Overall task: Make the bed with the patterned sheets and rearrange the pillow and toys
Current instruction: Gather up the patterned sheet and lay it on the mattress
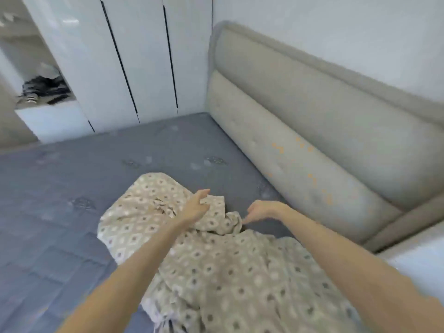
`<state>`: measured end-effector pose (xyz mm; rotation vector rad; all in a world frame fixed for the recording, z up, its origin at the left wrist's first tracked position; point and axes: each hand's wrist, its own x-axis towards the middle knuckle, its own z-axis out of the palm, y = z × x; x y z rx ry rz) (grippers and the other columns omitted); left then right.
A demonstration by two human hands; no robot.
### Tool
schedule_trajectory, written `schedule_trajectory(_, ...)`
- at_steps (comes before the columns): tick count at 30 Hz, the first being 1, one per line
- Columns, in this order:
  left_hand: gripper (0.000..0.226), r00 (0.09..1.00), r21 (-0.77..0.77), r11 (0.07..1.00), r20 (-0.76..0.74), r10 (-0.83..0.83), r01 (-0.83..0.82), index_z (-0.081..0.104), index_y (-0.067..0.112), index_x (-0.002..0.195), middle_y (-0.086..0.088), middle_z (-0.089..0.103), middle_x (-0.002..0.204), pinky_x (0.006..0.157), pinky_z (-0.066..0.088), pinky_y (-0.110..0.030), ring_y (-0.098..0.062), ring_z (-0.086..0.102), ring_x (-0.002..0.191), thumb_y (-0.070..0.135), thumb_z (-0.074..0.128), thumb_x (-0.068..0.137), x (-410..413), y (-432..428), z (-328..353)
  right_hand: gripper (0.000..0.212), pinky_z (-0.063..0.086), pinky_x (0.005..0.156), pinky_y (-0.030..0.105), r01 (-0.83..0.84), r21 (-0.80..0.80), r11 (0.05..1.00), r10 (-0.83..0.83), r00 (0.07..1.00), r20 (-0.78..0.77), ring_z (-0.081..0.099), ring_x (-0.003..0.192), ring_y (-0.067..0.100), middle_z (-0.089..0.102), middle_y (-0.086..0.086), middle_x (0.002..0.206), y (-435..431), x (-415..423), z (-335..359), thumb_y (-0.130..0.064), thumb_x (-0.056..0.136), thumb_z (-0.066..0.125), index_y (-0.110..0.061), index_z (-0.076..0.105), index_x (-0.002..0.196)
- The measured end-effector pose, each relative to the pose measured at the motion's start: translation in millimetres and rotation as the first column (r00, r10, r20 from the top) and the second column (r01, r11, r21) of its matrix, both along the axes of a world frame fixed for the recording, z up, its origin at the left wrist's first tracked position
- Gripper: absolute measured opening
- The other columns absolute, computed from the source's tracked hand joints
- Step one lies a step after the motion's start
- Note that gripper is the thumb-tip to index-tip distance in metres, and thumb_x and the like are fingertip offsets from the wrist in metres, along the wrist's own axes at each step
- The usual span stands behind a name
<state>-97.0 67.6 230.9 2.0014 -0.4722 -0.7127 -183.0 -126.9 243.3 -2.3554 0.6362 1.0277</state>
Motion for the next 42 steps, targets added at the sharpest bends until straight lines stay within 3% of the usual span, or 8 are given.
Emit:
schedule_trajectory(7,0.034,0.969,0.036,0.970,-0.052,-0.240,0.242,0.051,0.032,0.083,0.021,0.049,0.088,0.072,0.042,-0.010,0.015,0.050,0.077,-0.001,0.047,0.089,-62.6,-45.3,-57.7,0.054,0.049,0.092,0.034,0.125,-0.195,0.973,-0.190,0.912,-0.363,0.060,0.103,0.023,0.060,0.005,0.116,-13.0,-133.5,-87.4,-0.043,0.091,0.058,-0.011,0.046,0.133)
schedule_trajectory(10,0.026,0.940,0.091,0.937,-0.077,-0.331,0.337,0.058,-0.003,0.112,-0.014,0.056,0.117,0.085,0.042,-0.026,-0.006,0.050,0.093,-0.006,0.045,0.090,-77.2,-53.6,-72.9,0.027,0.048,0.051,0.028,0.286,-0.131,0.949,-0.313,0.895,-0.317,0.059,0.043,0.017,0.064,0.009,0.084,-5.9,-154.1,-88.0,-0.017,0.099,0.046,0.006,0.057,0.109)
schedule_trajectory(14,0.048,0.854,0.153,0.842,-0.030,-0.520,0.518,0.049,0.003,0.133,-0.013,0.047,0.137,0.095,0.044,-0.026,-0.019,0.052,0.117,-0.008,0.051,0.086,-91.8,-58.4,-70.5,0.032,0.043,0.055,0.027,0.382,-0.157,0.911,-0.372,0.924,0.091,0.065,0.084,0.028,0.061,0.013,0.081,-19.1,-150.5,-50.7,-0.008,0.096,0.040,-0.003,0.052,0.066)
schedule_trajectory(23,0.134,0.738,0.105,0.730,-0.081,-0.670,0.675,0.008,0.027,0.151,0.012,0.014,0.154,0.117,0.022,-0.038,-0.009,0.023,0.138,0.049,0.090,0.048,-122.5,-95.7,-21.8,0.031,0.046,0.039,0.019,0.262,0.932,0.251,-0.960,-0.061,0.275,0.053,0.037,0.006,0.055,-0.004,0.044,-57.6,-106.4,158.1,-0.014,0.103,0.035,-0.015,0.047,0.075)
schedule_trajectory(27,0.021,0.950,-0.067,0.955,-0.103,-0.294,0.289,0.060,0.004,0.112,-0.025,0.061,0.116,0.067,0.042,-0.025,-0.011,0.056,0.075,0.014,0.051,0.096,-111.9,-120.0,2.8,0.029,0.049,0.050,0.019,0.214,0.950,0.225,-0.974,0.026,0.225,0.058,0.048,0.011,0.056,0.005,0.060,-41.7,-103.7,172.6,-0.018,0.104,0.036,-0.015,0.049,0.078)
schedule_trajectory(33,0.022,0.999,-0.140,0.990,0.013,0.037,-0.035,0.065,0.001,0.100,-0.020,0.065,0.103,0.074,0.048,-0.036,-0.038,0.060,0.102,0.005,0.044,0.094,-40.9,-121.4,51.0,0.073,0.047,0.096,0.031,0.469,0.222,0.855,-0.518,0.796,0.313,0.054,0.118,0.010,0.052,-0.006,0.132,-39.9,-148.1,119.9,-0.042,0.076,0.076,-0.015,0.046,0.137)
schedule_trajectory(38,0.023,0.977,-0.369,0.905,-0.104,0.188,-0.213,0.063,0.005,0.104,-0.020,0.063,0.111,0.094,0.047,-0.043,-0.035,0.059,0.107,0.004,0.042,0.095,3.0,-123.7,102.9,0.034,0.045,0.072,0.033,0.185,-0.372,0.910,-0.244,0.962,-0.119,0.062,0.098,0.031,0.057,0.009,0.100,-27.0,-167.0,70.8,-0.027,0.090,0.061,0.000,0.063,0.112)
schedule_trajectory(42,0.019,0.958,-0.539,0.792,-0.171,0.230,-0.286,0.060,0.007,0.106,-0.007,0.062,0.094,0.089,0.048,-0.038,-0.026,0.058,0.097,0.008,0.043,0.098,28.2,-118.8,152.9,0.020,0.047,0.075,0.035,0.458,-0.322,0.829,-0.354,0.874,0.332,0.062,0.086,0.030,0.061,0.017,0.103,-43.4,-137.4,103.1,-0.009,0.094,0.045,0.002,0.061,0.097)
